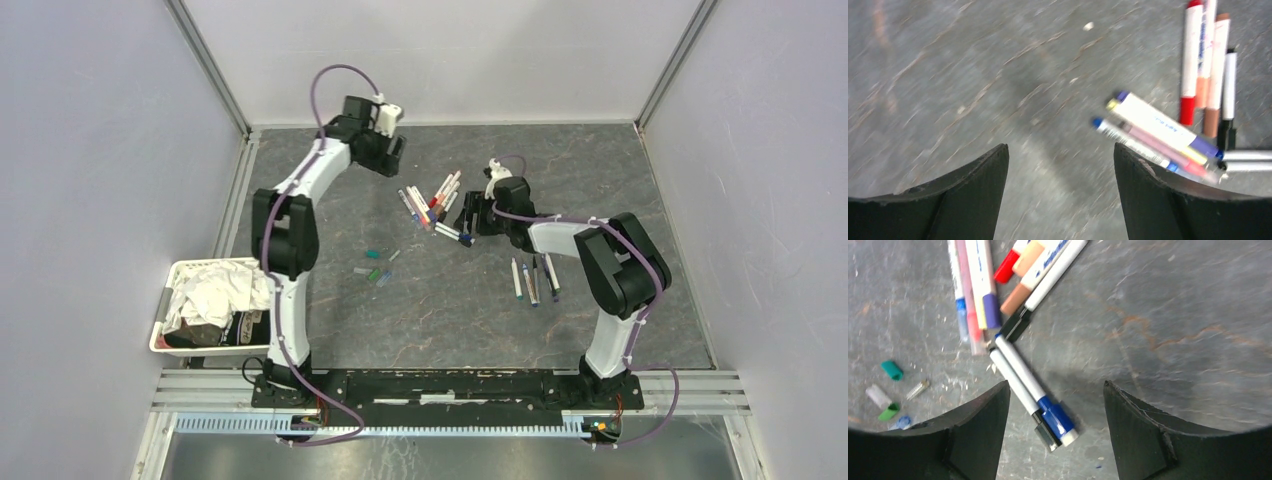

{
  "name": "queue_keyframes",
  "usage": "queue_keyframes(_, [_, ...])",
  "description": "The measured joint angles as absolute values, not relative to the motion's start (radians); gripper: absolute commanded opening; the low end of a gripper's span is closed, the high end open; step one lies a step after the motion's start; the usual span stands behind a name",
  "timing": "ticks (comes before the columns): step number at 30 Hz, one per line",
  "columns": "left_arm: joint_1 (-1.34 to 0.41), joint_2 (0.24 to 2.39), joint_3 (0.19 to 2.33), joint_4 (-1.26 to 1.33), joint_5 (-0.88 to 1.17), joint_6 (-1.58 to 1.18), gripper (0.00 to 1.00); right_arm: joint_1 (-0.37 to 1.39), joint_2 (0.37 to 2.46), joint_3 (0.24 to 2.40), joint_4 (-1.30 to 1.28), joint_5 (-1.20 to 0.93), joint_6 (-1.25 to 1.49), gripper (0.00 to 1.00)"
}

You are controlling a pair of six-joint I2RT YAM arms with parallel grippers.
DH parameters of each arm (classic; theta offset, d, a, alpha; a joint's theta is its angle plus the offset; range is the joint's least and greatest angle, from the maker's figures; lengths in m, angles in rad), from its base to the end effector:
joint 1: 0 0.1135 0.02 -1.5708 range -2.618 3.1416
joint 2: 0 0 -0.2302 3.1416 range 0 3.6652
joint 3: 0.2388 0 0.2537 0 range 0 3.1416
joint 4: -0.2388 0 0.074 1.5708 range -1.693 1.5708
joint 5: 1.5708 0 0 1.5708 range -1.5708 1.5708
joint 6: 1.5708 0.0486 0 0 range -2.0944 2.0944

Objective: Open the pen caps
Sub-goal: Adjust the pen at the center of the board.

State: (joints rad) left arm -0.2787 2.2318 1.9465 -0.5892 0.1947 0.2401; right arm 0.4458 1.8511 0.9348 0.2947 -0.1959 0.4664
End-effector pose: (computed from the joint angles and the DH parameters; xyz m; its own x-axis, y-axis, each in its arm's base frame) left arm 0.4712 -0.1446 0.1901 -0.6239 0.4212 -0.6583 0.5535 0.8328 0.0083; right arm 0.3390 0.1725 0.1048 -0.7237 0.1430 -0.6752 -0.2690 0.8425 0.4668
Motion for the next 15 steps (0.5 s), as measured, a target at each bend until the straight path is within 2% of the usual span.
queue_keyframes(6, [-0.186, 2.09, 1.758, -0.574, 0.194, 0.255, 0.79, 0.428, 1.862, 1.077, 0.193, -0.094, 0.474, 0.72])
queue_keyframes(10, [-0.201, 2.101, 1.645, -0.582, 0.194, 0.255, 0.77, 0.429, 1.867, 1.087, 0.193, -0.053, 0.492, 0.71])
queue_keyframes(15, [-0.237, 2.152, 1.629, -0.593, 0.172, 0.255, 0.77, 0.43, 1.919, 1.12, 0.183, -0.015, 0.506, 0.72])
